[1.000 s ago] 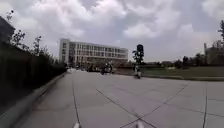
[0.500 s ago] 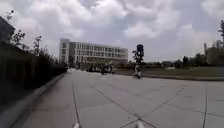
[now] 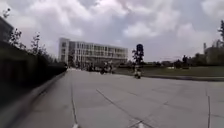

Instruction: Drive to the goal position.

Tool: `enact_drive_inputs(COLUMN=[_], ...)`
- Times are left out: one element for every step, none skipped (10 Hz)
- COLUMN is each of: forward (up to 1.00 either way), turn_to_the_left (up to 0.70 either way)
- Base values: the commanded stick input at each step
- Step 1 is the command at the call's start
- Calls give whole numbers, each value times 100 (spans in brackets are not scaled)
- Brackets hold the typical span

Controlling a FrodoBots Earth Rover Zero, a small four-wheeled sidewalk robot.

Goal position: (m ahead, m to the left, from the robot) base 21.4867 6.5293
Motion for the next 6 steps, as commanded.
enact_drive_inputs(forward=[45, 45, 45, 50, 60, 60], turn_to_the_left=[0, 0, 0, 0, 0, 0])
